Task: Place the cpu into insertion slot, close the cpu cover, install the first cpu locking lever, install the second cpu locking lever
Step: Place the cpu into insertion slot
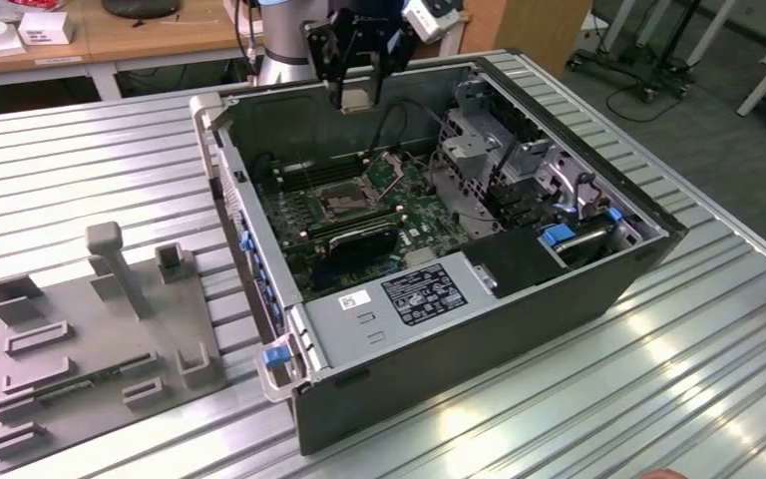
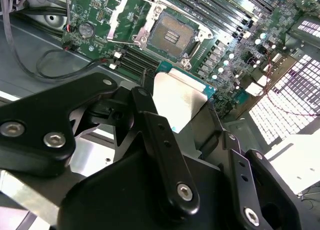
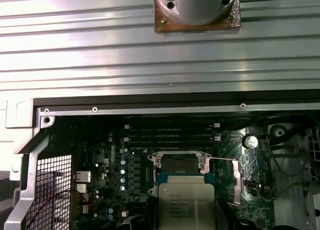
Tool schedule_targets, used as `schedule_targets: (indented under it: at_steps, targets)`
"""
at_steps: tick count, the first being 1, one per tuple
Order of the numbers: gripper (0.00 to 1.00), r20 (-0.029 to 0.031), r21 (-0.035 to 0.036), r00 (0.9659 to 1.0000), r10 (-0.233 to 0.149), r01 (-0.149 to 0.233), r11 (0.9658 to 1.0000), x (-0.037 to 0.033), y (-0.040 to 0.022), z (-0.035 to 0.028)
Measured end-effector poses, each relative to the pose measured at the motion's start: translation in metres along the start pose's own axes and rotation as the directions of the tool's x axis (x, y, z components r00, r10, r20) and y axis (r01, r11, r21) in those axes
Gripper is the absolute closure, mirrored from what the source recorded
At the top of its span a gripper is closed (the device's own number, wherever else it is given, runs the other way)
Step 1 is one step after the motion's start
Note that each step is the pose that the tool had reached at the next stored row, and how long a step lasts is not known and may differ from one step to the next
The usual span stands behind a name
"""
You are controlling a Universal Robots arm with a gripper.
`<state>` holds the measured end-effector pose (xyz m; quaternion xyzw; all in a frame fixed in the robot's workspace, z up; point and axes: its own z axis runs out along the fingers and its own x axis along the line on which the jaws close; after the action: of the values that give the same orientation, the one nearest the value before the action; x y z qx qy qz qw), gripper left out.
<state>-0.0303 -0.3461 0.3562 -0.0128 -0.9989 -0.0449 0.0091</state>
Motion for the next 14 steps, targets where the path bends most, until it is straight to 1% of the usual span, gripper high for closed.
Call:
schedule_targets:
  at_steps: [4,6,14]
  targets:
    - [0.46,0.0001,-0.0001,1.0000,0.000,0.000,1.0000,0.0002,-0.0005,0.0056]
    - [0.46,0.0000,0.0001,1.0000,0.000,0.000,1.0000,0.0002,-0.0007,0.0074]
    - [0.46,0.0000,0.0001,1.0000,0.000,0.000,1.0000,0.0003,-0.0007,0.0082]
